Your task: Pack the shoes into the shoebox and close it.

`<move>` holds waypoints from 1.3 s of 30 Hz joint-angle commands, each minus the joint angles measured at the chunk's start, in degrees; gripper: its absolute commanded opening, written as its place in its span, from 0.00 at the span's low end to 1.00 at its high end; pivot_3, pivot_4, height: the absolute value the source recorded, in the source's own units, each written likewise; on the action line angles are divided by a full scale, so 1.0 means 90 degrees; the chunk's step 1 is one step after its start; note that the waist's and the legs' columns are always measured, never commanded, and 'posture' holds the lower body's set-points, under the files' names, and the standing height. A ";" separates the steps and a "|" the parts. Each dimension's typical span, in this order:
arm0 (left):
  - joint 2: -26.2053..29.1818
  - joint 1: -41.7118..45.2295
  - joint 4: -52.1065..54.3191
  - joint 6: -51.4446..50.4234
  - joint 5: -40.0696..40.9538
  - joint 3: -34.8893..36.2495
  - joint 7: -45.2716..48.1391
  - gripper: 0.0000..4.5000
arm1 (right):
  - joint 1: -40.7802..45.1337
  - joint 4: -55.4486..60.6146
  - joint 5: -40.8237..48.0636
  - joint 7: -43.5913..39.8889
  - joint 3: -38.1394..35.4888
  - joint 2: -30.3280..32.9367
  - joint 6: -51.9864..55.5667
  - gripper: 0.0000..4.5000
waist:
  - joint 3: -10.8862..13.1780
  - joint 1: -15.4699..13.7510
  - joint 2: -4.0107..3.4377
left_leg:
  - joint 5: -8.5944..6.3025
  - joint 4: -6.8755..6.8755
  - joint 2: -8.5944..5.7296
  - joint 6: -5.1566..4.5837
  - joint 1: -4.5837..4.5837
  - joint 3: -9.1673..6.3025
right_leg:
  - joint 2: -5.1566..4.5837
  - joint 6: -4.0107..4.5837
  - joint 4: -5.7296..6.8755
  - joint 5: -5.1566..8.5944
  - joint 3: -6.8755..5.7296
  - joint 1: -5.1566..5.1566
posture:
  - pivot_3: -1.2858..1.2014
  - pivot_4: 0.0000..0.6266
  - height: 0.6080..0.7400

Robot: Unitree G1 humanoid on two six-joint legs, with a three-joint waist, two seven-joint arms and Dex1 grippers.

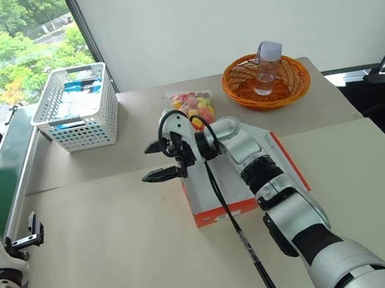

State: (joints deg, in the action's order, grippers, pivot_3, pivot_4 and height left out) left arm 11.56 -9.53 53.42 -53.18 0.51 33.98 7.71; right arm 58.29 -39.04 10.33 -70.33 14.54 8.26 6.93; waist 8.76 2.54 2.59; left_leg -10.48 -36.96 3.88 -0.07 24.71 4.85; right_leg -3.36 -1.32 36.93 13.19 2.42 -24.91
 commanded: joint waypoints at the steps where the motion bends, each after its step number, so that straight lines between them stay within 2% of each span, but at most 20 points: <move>1: 0.0012 0.0050 -0.0047 0.0168 0.0123 0.0075 -0.0003 1.00 | 0.0111 0.0097 0.0052 0.0145 -0.0236 0.0014 -0.0052 0.99 | 0.0000 0.0002 0.0000 | 0.0000 0.0000 0.0000 0.0000 0.0000 0.0000 | 0.0000 0.0000 0.0000 0.0000 0.0000 0.0000 | 0.52 0.24 1.00; 7: 0.0113 0.0229 -0.0438 0.0597 0.0481 0.0248 0.0133 1.00 | 0.0003 0.0157 0.0079 0.0573 -0.0430 -0.0034 0.0130 0.99 | 0.0000 0.0001 0.0000 | -0.0003 0.0000 0.0000 0.0006 0.0000 0.0000 | -0.0001 0.0001 0.0003 -0.0001 0.0000 -0.0001 | 0.52 0.24 1.00; 16: 0.0668 0.0820 -0.1204 0.1251 0.0980 0.0359 0.0356 1.00 | -0.0049 0.0009 -0.0104 0.1468 -0.0710 0.0060 -0.0044 0.99 | 0.0000 0.0000 0.0000 | -0.0001 0.0002 0.0000 0.0006 0.0001 0.0002 | -0.0003 0.0003 0.0004 -0.0001 0.0001 -0.0005 | 0.52 0.24 1.00; 26: 0.1362 0.1433 -0.2735 0.1725 0.1479 0.0806 0.0516 1.00 | 0.0273 -0.0466 -0.0233 0.2681 -0.1001 -0.0314 -0.0737 0.99 | 0.0000 0.0032 0.0000 | 0.0004 0.0006 0.0002 -0.0002 0.0003 0.0006 | -0.0002 0.0003 0.0006 -0.0002 0.0002 -0.0012 | 0.52 0.24 1.00; 31: 0.2023 0.1816 -0.3716 0.1821 0.1623 0.1059 0.0598 1.00 | 0.0526 -0.0800 -0.0223 0.2389 -0.0978 -0.0412 -0.0919 0.99 | 0.0002 0.0021 0.0001 | 0.0008 0.0010 0.0003 0.0002 0.0004 0.0005 | 0.0000 0.0004 0.0010 -0.0002 -0.0001 -0.0016 | 0.52 0.24 1.00; 39: 0.3110 0.2312 -0.5970 0.2856 0.1514 0.0923 0.1080 1.00 | 0.0733 -0.0631 -0.0174 0.1784 -0.0862 -0.0578 -0.0570 0.99 | 0.0002 0.0016 0.0001 | 0.0008 0.0021 0.0005 0.0013 0.0005 0.0006 | -0.0004 0.0007 0.0010 -0.0003 -0.0006 -0.0022 | 0.52 0.24 1.00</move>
State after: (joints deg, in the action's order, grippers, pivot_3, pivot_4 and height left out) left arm 37.30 10.61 2.38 -30.75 14.53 41.71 16.51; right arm 63.15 -47.44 8.02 -53.23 7.22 2.77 1.03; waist 8.78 2.69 2.59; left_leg -10.42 -36.77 3.93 0.07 24.76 4.91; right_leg -3.41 -1.26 37.02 13.17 2.36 -25.12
